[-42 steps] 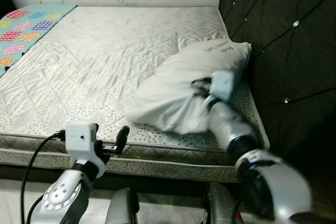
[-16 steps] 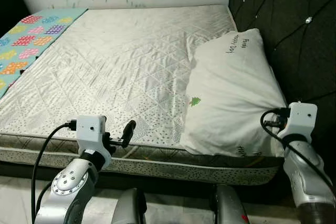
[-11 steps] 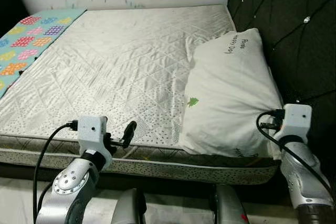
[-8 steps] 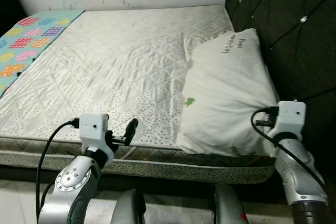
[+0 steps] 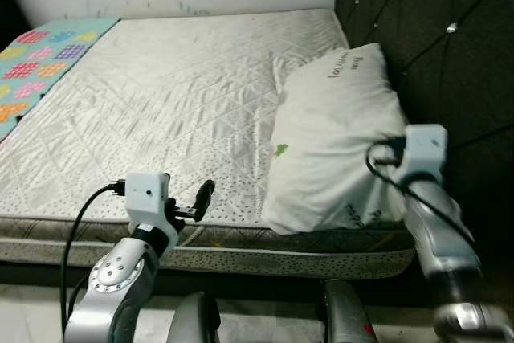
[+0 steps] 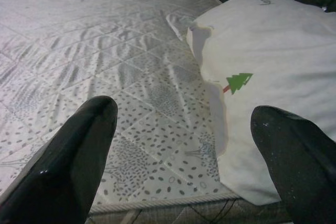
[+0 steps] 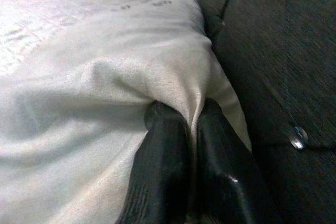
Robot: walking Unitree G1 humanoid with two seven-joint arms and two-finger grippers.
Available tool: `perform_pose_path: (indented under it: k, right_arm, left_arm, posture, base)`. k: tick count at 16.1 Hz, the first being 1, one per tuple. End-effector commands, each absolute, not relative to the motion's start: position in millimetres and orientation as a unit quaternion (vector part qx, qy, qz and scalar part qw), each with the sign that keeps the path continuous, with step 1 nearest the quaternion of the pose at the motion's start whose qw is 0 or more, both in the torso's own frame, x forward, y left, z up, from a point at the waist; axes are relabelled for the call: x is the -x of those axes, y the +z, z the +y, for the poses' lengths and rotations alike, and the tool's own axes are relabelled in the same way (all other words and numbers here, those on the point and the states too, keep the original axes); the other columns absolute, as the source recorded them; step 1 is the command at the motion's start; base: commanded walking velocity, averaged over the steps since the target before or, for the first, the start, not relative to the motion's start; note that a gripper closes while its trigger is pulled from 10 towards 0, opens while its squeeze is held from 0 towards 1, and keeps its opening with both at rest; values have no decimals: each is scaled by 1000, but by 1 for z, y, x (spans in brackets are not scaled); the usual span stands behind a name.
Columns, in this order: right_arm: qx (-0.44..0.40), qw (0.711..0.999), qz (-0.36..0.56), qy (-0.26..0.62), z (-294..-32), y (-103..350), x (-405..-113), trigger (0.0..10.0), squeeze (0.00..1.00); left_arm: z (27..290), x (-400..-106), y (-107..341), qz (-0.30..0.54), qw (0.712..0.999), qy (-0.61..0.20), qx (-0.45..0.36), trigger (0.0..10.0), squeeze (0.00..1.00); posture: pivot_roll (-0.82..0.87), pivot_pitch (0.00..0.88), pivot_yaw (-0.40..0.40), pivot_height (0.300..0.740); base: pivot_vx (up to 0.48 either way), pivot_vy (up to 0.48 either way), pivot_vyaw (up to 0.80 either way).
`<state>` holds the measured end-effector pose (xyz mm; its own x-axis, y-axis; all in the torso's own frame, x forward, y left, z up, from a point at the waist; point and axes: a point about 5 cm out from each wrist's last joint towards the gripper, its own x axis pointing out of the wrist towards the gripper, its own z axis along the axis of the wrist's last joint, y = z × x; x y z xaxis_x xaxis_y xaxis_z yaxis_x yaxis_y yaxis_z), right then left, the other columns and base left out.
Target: Clean up the room
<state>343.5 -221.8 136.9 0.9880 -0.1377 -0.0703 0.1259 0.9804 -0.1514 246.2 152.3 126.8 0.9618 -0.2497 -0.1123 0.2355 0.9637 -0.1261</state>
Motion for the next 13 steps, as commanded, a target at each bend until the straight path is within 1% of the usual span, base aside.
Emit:
perform_pose_path:
  k: [1, 3, 4, 6, 7, 9, 10, 11, 13]
  right_arm:
    - [77, 996, 0, -38, -208, 154, -352, 10000, 0]
    - [82, 996, 27, -16, -200, 148, -360, 10000, 0]
    - [98, 994, 46, -36, -204, 145, -366, 10000, 0]
    - [99, 992, 49, -63, -212, 148, -371, 10000, 0]
    - [88, 990, 46, -97, -224, 155, -376, 10000, 0]
    - [72, 993, 29, -86, -224, 160, -376, 10000, 0]
    - [64, 995, 21, -75, -221, 158, -374, 10000, 1000]
    - [66, 996, 19, -60, -218, 152, -370, 10000, 1000]
    - [58, 996, 3, -65, -219, 151, -366, 10000, 1000]
  left_arm:
    - [155, -247, 127, 63, 990, -115, 50, 10000, 0]
    - [156, -247, 127, 60, 991, -110, 51, 10000, 0]
    - [156, -247, 127, 61, 991, -110, 50, 10000, 0]
    - [155, -247, 127, 61, 991, -110, 50, 10000, 0]
    - [155, -247, 127, 59, 991, -110, 49, 10000, 0]
    - [156, -247, 128, 57, 991, -108, 50, 10000, 0]
    - [156, -247, 128, 56, 991, -107, 50, 10000, 0]
    - [155, -248, 127, 56, 991, -108, 52, 10000, 0]
    - [154, -248, 127, 56, 991, -109, 53, 10000, 0]
  posture:
    - [-115, 0, 95, 587]
    - [-111, 0, 92, 587]
    - [-111, 0, 92, 587]
    - [-106, 0, 92, 587]
    - [-104, 0, 91, 587]
    - [-107, 0, 89, 587]
    - [-110, 0, 88, 587]
    - [-114, 0, 88, 587]
    - [-118, 0, 90, 587]
  base:
    - [0, 0, 0]
    - [0, 0, 0]
    - [0, 0, 0]
    - [0, 0, 0]
    - [0, 0, 0]
    - [0, 0, 0]
    - [0, 0, 0]
    - [0, 0, 0]
    - [0, 0, 0]
